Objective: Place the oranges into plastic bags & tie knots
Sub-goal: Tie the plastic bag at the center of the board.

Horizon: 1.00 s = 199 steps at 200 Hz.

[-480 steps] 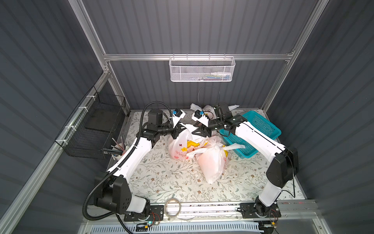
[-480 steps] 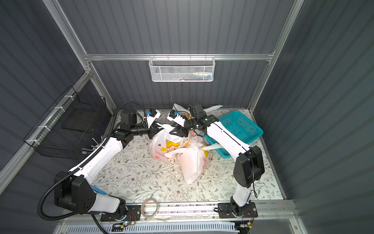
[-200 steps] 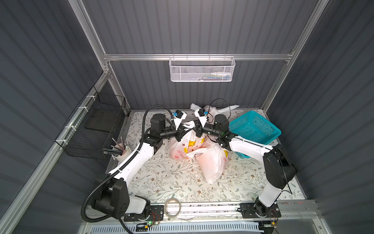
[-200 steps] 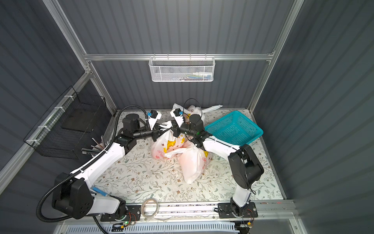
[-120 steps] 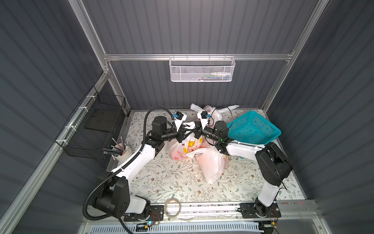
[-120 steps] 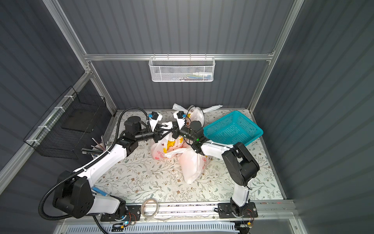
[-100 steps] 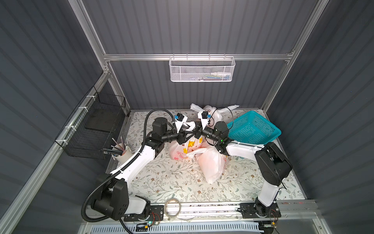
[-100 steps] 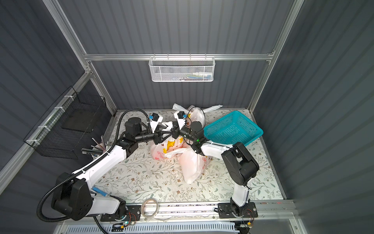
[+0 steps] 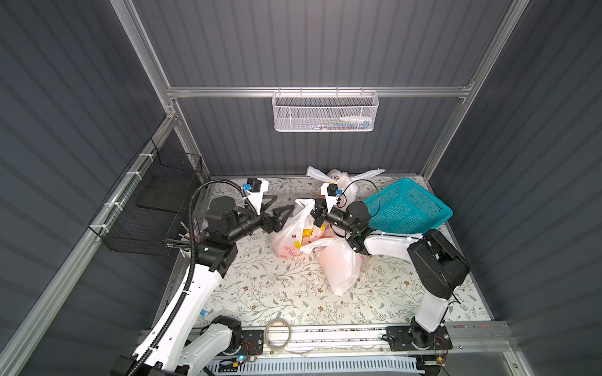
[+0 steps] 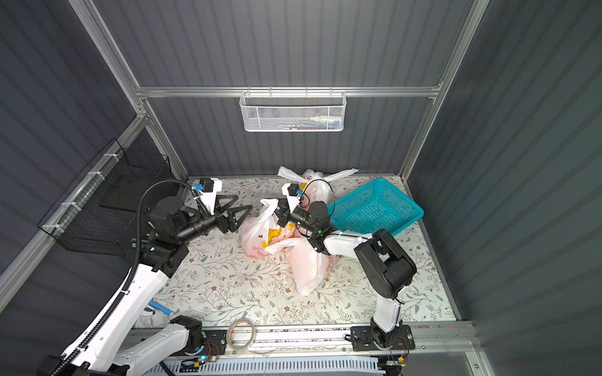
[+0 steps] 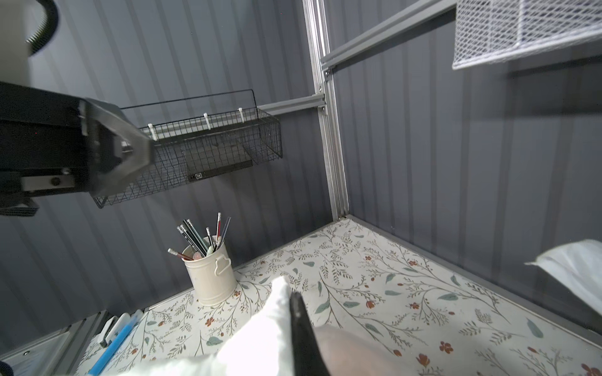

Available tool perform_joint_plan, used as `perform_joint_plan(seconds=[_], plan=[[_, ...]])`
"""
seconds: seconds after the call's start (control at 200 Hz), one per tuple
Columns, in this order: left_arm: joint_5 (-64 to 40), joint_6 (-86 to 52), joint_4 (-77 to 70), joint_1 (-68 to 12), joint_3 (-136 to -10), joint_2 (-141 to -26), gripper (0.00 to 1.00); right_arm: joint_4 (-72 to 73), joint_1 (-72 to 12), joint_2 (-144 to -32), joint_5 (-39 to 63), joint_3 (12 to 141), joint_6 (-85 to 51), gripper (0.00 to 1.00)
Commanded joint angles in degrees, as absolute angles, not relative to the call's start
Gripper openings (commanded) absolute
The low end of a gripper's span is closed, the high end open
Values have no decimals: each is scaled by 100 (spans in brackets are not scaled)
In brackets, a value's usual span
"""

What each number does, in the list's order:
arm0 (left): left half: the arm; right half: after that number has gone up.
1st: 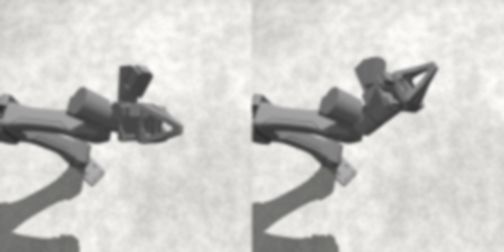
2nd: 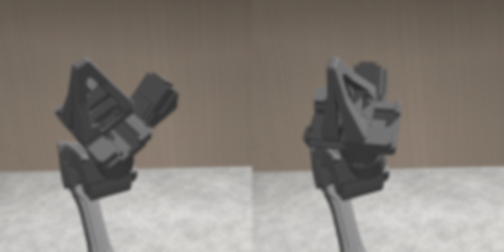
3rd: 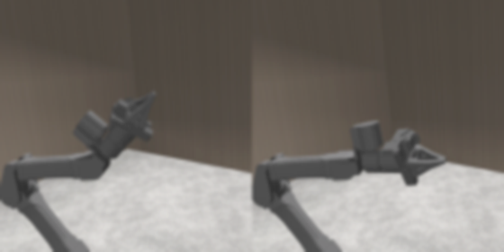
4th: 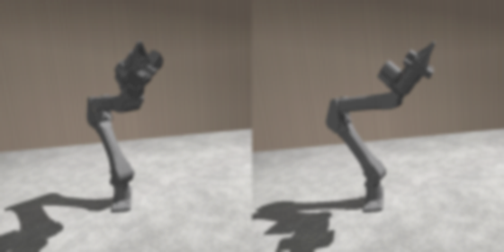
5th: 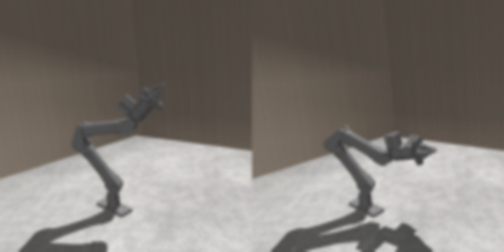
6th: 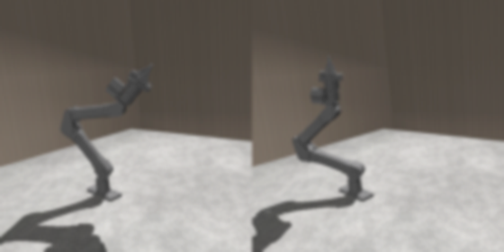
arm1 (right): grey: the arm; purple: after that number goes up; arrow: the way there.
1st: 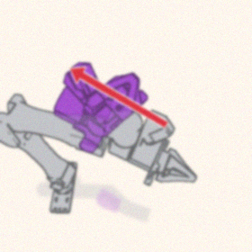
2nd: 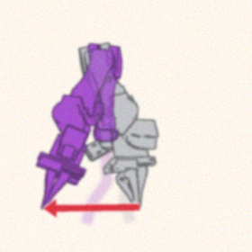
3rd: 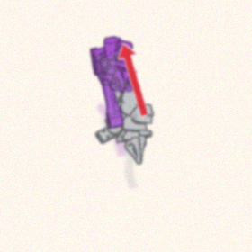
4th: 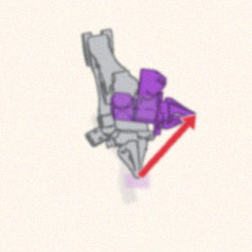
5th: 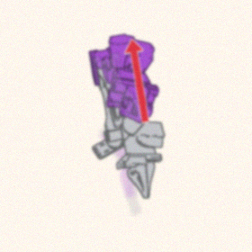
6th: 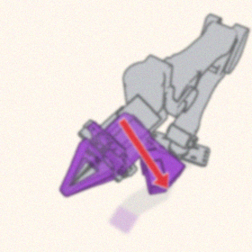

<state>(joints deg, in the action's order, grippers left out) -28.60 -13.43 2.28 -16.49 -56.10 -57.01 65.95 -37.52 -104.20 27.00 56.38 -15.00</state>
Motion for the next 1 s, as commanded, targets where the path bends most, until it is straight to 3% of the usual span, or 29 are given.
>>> perform_joint_plan(seconds=[0.0, 0.175, 0.435, 0.805, 0.991], plan=[[-2871, -3093, -365, -1591, -5284, -5920, 82, 7196, -3792, -10375, 2742, 5546, -1470, 0], [-2847, -5683, -1979, -1591, -4618, -6343, 82, 7420, -3850, -10441, 2674, 5511, -1367, 0], [-2802, -7147, -3294, -1621, -4346, -6891, 82, 7374, -3893, -10406, 2593, 5493, -1223, 0], [-2723, -7553, -3463, -2049, -4659, -7509, 77, 7276, -3933, -10375, 2543, 5477, -1086, 0], [-2700, -7737, -3699, -2135, -4676, -7723, 62, 7279, -3938, -10380, 2549, 5476, -1088, 0]])
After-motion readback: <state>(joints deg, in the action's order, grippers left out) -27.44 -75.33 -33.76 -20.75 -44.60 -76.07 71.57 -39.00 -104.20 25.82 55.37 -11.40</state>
